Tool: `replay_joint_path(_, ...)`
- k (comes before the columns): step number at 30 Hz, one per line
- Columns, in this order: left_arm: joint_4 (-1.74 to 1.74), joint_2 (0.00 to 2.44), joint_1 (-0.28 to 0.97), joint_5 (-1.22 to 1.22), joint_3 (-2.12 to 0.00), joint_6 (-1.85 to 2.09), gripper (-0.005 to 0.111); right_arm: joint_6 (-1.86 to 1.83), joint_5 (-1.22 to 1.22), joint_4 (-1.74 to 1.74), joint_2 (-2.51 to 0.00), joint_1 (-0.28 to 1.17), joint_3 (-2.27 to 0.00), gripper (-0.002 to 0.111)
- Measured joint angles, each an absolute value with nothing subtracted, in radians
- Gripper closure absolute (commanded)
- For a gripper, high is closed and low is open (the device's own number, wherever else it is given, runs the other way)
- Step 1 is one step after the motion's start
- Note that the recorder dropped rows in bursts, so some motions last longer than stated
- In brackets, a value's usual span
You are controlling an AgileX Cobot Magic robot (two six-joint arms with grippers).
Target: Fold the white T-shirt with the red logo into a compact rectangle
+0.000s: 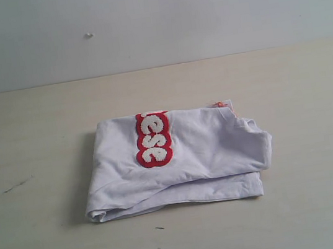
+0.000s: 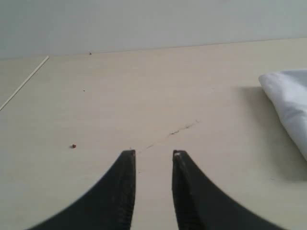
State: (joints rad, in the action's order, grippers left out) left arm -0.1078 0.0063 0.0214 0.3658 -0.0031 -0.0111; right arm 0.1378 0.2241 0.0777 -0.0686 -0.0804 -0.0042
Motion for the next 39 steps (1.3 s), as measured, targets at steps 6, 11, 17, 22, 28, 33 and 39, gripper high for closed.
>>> replay_joint_path(6,-0.108,0.006,0.021,0.366,-0.003,-0.011,0.079,-0.072,0.182,-0.095,-0.069,-0.08,-0.004,0.108)
replay_joint_path(11,-0.108,0.006,0.021,0.366,-0.003,-0.011,0.079,-0.098,0.226,-0.111,-0.059,-0.08,-0.004,0.108)
replay_joint_path(17,-0.108,0.006,0.021,0.366,-0.003,-0.011,0.079,-0.09,0.286,-0.105,-0.019,-0.08,-0.004,0.108)
replay_joint_path(22,-0.108,0.006,0.021,0.366,-0.003,-0.011,0.079,-0.046,0.288,-0.103,-0.006,-0.08,-0.004,0.108)
replay_joint_path(28,-0.108,0.006,0.021,0.366,-0.003,-0.011,0.079,-0.068,0.335,-0.098,-0.006,-0.08,-0.004,0.108)
replay_joint_path(33,-0.108,0.006,0.021,0.366,-0.003,-0.011,0.079,-0.023,0.342,-0.085,-0.006,-0.087,-0.004,0.108)
replay_joint_path(39,-0.108,0.006,0.021,0.366,-0.003,-0.011,0.079,0.041,0.344,-0.029,-0.006,-0.089,-0.004,0.108)
